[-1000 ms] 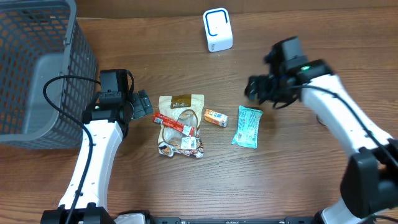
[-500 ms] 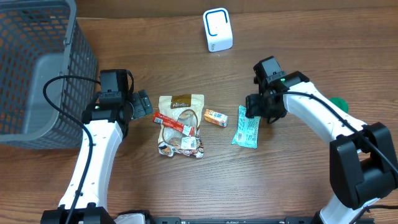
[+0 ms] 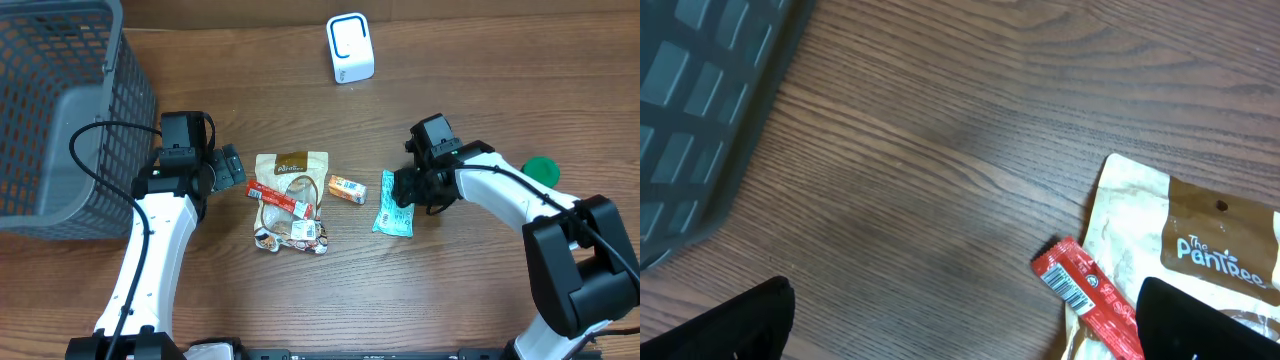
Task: Scan the item barcode
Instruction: 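Reach the right gripper to the mint-green snack and grasp it, then lift the mint-green snack off the table with the right gripper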
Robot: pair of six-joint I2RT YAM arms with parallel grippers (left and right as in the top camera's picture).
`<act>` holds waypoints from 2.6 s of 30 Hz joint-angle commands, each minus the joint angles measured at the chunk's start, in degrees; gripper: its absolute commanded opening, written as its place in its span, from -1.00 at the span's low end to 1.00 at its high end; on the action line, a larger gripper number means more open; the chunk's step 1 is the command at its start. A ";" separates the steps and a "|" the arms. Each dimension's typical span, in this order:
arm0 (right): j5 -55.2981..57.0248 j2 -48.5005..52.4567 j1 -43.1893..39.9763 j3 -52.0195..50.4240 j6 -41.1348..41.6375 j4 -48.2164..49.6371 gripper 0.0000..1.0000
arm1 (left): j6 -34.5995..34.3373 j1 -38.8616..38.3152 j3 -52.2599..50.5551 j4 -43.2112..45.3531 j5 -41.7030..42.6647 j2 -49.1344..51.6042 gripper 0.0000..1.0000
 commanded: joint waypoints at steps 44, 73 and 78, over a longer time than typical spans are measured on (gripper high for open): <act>9.07 -14.49 -0.04 1.92 -5.86 -6.38 -0.93 | 0.24 0.00 0.61 0.07 -0.55 0.07 0.99; 5.81 -14.27 0.00 -13.07 7.69 3.56 -0.44 | 0.24 0.00 0.61 0.07 -0.55 0.07 1.00; 5.84 -14.27 0.00 -13.22 7.72 3.58 -0.28 | 0.24 0.00 0.61 0.07 -0.55 0.07 1.00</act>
